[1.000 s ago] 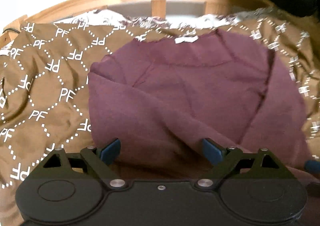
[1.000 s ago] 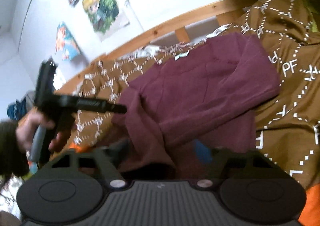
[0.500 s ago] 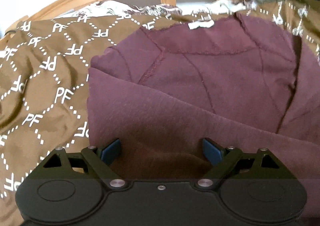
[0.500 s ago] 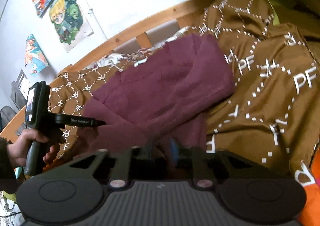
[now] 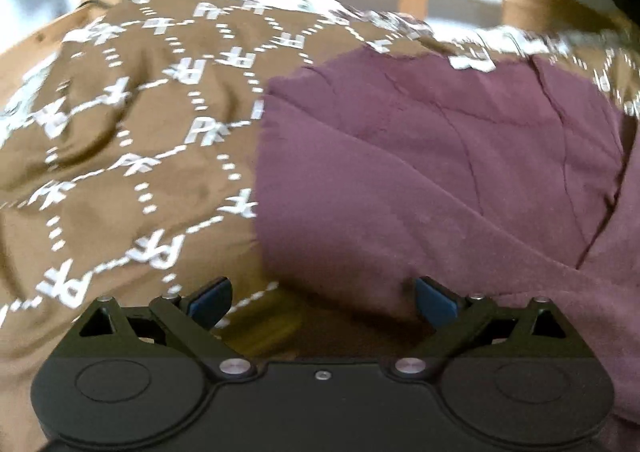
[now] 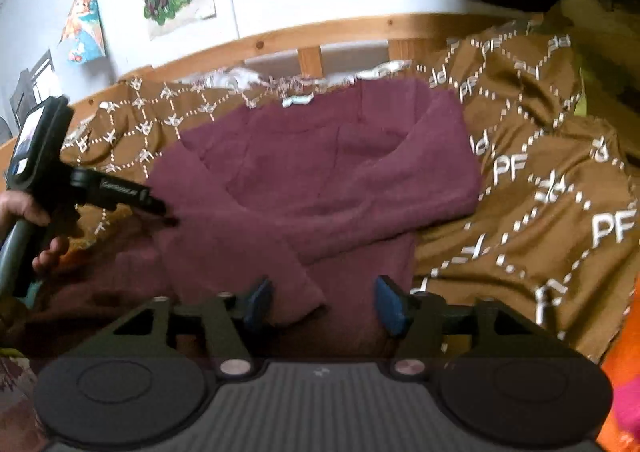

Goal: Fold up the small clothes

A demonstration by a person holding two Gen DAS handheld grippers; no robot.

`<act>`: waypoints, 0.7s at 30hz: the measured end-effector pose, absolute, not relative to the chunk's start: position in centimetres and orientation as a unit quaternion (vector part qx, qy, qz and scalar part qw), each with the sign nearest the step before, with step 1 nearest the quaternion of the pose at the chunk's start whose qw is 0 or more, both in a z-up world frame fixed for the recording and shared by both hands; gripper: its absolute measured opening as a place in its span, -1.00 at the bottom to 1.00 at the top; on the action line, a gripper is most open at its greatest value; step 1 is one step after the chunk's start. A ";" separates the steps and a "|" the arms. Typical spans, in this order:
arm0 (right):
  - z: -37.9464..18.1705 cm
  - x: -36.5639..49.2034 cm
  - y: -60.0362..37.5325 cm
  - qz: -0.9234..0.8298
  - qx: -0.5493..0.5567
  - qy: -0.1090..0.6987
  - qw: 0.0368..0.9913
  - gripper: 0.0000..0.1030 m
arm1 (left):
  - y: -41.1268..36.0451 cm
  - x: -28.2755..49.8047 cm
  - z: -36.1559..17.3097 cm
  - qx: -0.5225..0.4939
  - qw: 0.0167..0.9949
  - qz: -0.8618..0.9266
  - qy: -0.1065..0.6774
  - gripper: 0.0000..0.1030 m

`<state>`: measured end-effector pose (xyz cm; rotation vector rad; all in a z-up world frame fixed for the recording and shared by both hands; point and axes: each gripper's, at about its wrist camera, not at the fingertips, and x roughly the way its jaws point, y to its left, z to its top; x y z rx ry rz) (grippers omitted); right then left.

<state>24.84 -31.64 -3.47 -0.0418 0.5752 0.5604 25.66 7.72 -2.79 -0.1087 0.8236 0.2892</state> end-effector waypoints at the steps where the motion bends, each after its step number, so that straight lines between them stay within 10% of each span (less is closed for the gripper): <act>1: -3.1 24.6 -31.6 0.274 -0.021 0.275 0.921 0.40 | 7.9 24.7 -2.3 -0.058 0.908 0.139 0.392 0.90; 12: -0.1 20.7 -30.7 0.288 -0.051 0.243 0.925 0.93 | 7.5 14.4 0.5 -0.033 0.927 0.111 0.356 0.99; 21: 1.4 17.9 -30.3 0.283 -0.073 0.240 0.926 0.99 | 6.6 10.0 1.0 0.007 0.912 0.121 0.391 0.99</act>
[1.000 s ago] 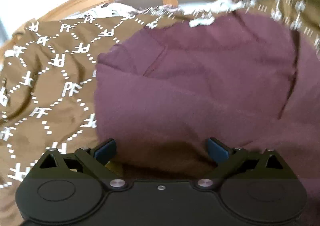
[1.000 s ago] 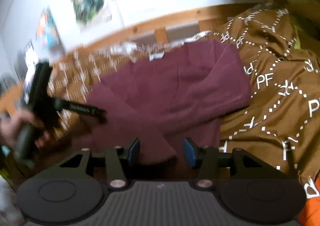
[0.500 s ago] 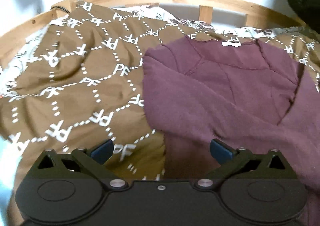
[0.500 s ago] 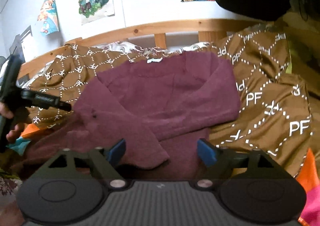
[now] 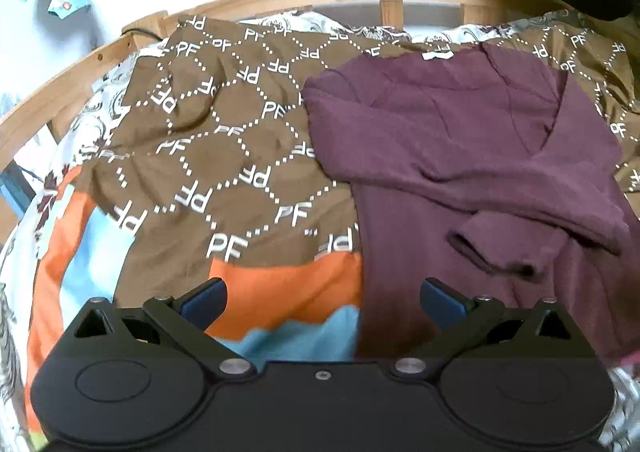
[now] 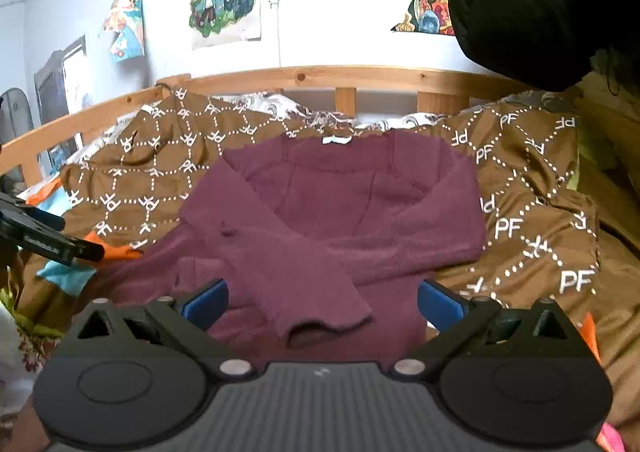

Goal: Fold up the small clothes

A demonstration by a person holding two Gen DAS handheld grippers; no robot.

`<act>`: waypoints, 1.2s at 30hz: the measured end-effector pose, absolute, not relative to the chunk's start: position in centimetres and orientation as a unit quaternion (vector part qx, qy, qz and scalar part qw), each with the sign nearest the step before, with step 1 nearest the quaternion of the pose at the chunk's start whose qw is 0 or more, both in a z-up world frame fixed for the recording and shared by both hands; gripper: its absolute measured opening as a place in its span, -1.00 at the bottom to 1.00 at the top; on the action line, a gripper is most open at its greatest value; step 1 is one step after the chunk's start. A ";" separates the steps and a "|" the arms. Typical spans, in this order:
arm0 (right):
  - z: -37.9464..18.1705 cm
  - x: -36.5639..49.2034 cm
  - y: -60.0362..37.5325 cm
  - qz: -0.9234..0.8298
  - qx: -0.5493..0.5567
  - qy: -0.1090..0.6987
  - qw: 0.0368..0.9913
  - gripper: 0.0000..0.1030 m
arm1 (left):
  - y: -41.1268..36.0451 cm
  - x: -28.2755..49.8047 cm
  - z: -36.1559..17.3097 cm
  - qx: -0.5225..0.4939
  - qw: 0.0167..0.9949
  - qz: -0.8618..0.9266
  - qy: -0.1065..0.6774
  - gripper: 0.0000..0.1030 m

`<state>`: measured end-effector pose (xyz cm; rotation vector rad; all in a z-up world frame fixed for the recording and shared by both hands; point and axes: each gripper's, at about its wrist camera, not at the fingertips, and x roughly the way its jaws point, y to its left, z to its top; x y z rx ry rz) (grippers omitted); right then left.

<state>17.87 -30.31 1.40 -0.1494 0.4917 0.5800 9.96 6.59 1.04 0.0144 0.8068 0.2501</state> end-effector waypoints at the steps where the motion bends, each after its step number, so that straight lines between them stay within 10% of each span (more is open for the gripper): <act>1: 1.3 17.6 -30.5 0.281 -0.076 0.245 0.925 0.99 | 6.6 9.5 1.1 0.003 0.912 0.118 0.392 0.99; 13: -1.8 13.9 -33.1 0.230 -0.128 0.350 0.899 0.99 | 3.5 4.4 -0.5 0.028 0.933 -0.026 0.359 0.99; 29: -4.7 12.8 -29.5 0.215 -0.206 0.284 0.911 0.96 | -1.4 5.7 -5.5 0.164 0.895 -0.022 0.415 0.99; 34: -4.1 13.1 -29.8 0.230 -0.176 0.262 0.921 0.49 | -1.0 5.9 -5.0 0.151 0.903 -0.003 0.402 0.99; 36: -3.7 13.2 -30.1 0.237 -0.153 0.259 0.924 -0.09 | -0.7 5.9 -4.5 0.147 0.909 0.005 0.391 0.99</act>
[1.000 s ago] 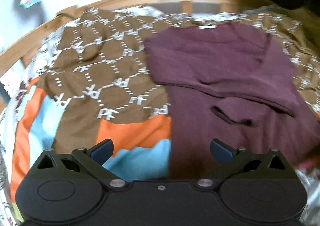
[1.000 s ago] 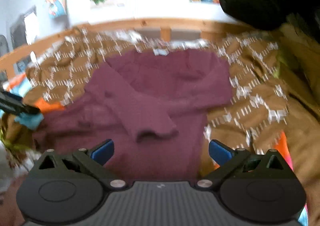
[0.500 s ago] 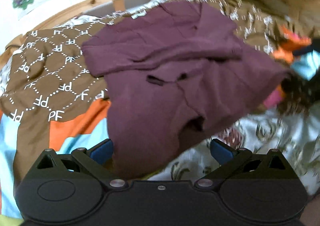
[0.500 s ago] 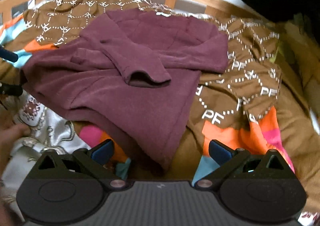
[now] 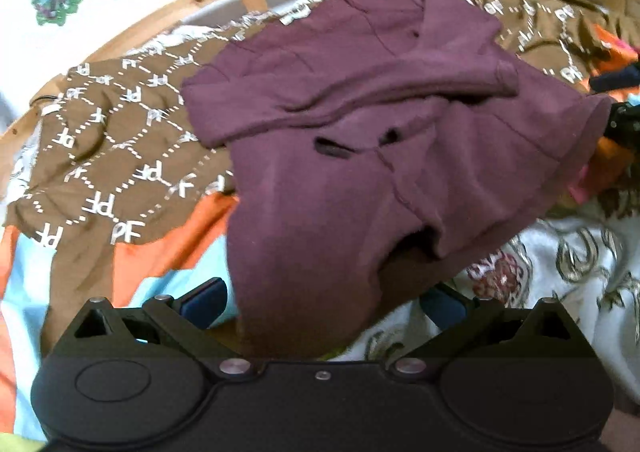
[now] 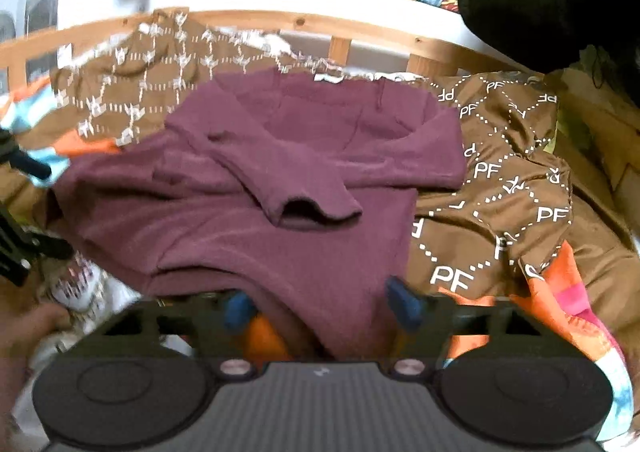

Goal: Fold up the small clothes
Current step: 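Grasp the sweater hem with the left gripper while the right gripper grasps it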

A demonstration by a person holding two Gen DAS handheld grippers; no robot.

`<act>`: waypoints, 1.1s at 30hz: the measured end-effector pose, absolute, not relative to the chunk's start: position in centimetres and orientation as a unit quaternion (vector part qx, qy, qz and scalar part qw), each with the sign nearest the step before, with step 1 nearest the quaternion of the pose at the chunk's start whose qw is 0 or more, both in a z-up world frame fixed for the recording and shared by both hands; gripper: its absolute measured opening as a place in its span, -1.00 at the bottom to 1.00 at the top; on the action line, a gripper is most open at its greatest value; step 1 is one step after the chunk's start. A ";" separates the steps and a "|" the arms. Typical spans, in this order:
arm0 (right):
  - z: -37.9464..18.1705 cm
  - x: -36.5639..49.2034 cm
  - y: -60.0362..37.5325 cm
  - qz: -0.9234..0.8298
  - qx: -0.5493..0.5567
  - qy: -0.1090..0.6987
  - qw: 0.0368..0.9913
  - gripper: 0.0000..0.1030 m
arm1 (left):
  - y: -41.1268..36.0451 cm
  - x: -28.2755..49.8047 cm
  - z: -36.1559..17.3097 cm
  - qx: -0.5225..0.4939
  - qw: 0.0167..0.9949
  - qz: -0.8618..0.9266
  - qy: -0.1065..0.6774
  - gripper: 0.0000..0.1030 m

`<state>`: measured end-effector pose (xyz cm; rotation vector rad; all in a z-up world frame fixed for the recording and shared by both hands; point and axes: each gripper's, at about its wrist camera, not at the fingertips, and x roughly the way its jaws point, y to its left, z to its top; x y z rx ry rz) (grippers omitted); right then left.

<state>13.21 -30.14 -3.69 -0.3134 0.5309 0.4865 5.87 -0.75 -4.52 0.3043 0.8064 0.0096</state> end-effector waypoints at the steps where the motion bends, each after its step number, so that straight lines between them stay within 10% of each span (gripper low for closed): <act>1: -3.5 13.3 -30.3 0.242 -0.142 0.259 0.924 -0.21 | -0.7 5.8 -4.3 0.146 0.911 0.007 0.386 0.99; 3: -3.2 13.5 -30.5 0.244 -0.128 0.257 0.927 -0.57 | -0.5 5.8 -4.0 0.143 0.914 0.014 0.379 0.97; 9: -2.0 13.5 -31.5 0.242 -0.098 0.232 0.937 -0.77 | -0.2 5.2 -3.8 0.137 0.919 0.026 0.369 0.58; 15: -2.3 13.8 -31.4 0.231 -0.112 0.247 0.934 -0.70 | -0.4 4.7 -3.9 0.151 0.916 0.029 0.371 -0.09; 18: -3.1 13.9 -31.5 0.206 -0.130 0.268 0.932 -0.33 | -0.6 4.8 -4.0 0.143 0.912 0.020 0.385 -0.89; 23: -3.2 13.7 -32.0 0.194 -0.119 0.279 0.933 -0.81 | -0.5 4.5 -2.0 0.120 0.925 0.034 0.360 -0.90; 33: 2.4 9.4 -31.5 0.167 -0.107 0.212 0.957 -0.88 | 1.4 0.8 3.7 0.033 0.955 0.040 0.291 -0.91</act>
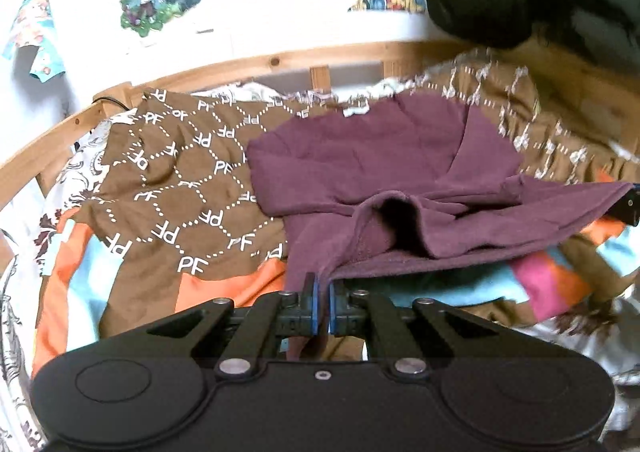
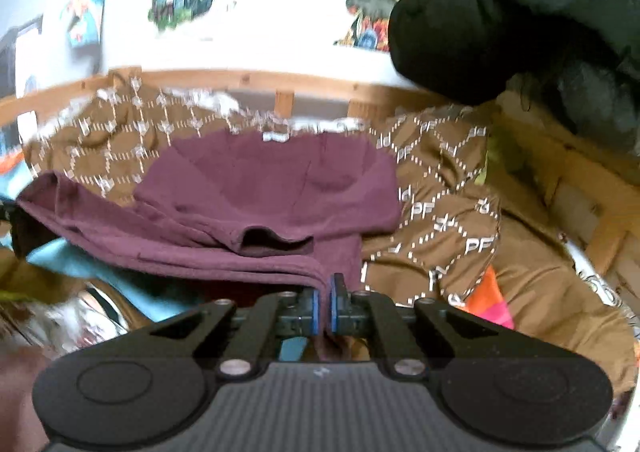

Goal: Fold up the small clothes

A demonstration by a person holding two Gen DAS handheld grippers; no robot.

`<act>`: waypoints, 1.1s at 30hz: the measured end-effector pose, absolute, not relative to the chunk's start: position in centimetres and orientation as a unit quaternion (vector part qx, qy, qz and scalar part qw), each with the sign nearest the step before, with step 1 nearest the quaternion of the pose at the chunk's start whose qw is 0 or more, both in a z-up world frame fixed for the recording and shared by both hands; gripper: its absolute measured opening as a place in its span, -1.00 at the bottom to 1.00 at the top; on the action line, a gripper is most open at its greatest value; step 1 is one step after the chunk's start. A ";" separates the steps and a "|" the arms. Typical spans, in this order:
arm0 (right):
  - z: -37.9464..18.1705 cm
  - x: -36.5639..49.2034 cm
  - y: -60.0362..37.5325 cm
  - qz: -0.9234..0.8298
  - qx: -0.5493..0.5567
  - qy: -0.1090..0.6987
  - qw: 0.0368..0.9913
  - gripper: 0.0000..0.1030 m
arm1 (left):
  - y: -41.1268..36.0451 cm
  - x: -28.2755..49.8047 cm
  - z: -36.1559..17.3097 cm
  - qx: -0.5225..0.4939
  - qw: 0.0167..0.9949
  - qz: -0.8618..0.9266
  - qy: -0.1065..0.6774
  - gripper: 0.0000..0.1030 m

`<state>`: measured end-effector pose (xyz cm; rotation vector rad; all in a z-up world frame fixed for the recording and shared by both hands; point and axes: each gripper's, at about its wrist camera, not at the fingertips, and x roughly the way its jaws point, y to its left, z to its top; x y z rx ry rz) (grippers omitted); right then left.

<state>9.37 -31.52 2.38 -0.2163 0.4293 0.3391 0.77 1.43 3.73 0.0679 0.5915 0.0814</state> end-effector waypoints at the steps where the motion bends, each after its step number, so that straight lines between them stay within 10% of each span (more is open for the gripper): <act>1: 3.0 8.9 -31.6 0.169 -0.104 0.211 0.957 -0.88 | 1.8 0.2 4.3 0.019 0.956 0.033 0.290 -0.92; 19: 11.7 -0.4 -33.6 0.195 -0.100 0.228 0.949 -0.88 | 3.7 -5.9 12.9 -0.006 0.957 -0.088 0.278 -0.92; 33: 14.9 15.2 -29.4 0.205 -0.183 0.173 0.946 -0.88 | 2.3 9.8 18.0 0.100 0.957 -0.014 0.271 -0.92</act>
